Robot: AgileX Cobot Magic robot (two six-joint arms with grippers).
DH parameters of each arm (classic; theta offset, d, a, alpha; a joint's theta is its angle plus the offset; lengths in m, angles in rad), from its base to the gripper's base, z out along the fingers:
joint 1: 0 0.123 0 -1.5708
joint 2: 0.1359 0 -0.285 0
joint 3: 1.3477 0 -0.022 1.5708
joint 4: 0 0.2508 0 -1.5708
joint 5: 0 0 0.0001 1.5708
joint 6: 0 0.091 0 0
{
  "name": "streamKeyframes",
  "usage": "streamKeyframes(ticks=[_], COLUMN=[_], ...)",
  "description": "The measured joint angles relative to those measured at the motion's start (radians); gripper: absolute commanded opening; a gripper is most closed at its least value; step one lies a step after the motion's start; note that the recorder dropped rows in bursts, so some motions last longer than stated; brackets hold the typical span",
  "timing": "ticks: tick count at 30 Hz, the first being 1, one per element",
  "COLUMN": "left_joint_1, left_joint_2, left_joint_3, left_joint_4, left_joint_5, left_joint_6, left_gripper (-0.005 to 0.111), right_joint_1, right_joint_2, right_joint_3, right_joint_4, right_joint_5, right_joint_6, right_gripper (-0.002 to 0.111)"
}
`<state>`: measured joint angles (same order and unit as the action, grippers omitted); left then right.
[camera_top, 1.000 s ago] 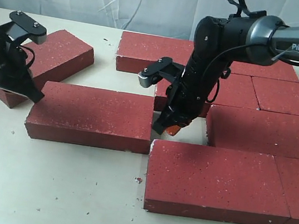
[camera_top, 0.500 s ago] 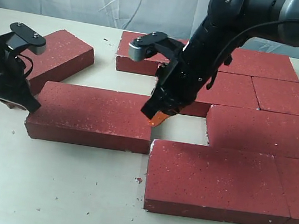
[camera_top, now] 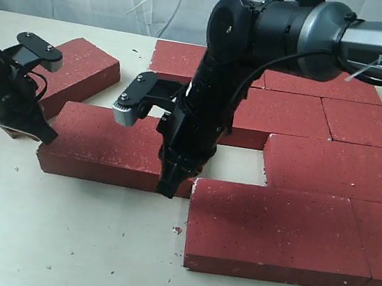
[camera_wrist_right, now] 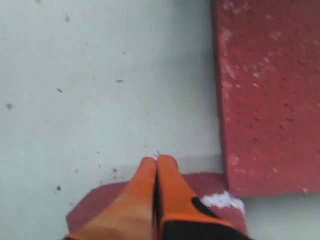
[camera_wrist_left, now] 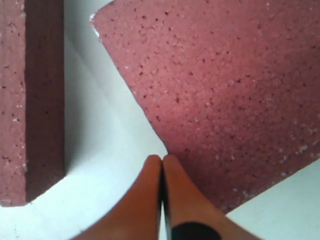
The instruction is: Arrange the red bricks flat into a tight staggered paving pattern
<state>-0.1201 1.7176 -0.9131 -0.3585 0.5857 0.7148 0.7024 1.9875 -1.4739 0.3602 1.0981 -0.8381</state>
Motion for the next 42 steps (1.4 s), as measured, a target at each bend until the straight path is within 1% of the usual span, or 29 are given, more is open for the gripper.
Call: streamKeyframes(ticks=[2, 4, 15, 21, 25, 35, 42], left_joint_1=[0.0, 0.0, 0.0, 0.0, 0.0, 0.0, 0.0], left_joint_2=[0.0, 0.0, 0.0, 0.0, 0.0, 0.0, 0.0], left_joint_3=[0.0, 0.0, 0.0, 0.0, 0.0, 0.0, 0.0], left_joint_4=[-0.014, -0.02, -0.013, -0.013, -0.013, -0.013, -0.017], left_joint_5=[-0.003, -0.005, 0.006, 0.01, 0.019, 0.024, 0.017], left_joint_6=[0.028, 0.041, 0.052, 0.052, 0.052, 0.052, 0.052], left_gripper=[0.0, 0.0, 0.0, 0.0, 0.0, 0.0, 0.0], right_joint_1=[0.0, 0.0, 0.0, 0.0, 0.0, 0.0, 0.0], right_joint_2=[0.0, 0.002, 0.07, 0.092, 0.102, 0.102, 0.086], right_joint_3=[0.0, 0.0, 0.0, 0.0, 0.0, 0.0, 0.0], right_joint_4=[-0.058, -0.076, -0.055, -0.116, -0.165, -0.205, -0.207], right_joint_5=[-0.004, -0.004, -0.004, -0.071, -0.112, -0.111, -0.078], right_joint_6=[0.039, 0.057, 0.027, 0.016, 0.046, 0.08, 0.098], right_gripper=[-0.001, -0.001, -0.001, -0.001, -0.001, -0.001, -0.001])
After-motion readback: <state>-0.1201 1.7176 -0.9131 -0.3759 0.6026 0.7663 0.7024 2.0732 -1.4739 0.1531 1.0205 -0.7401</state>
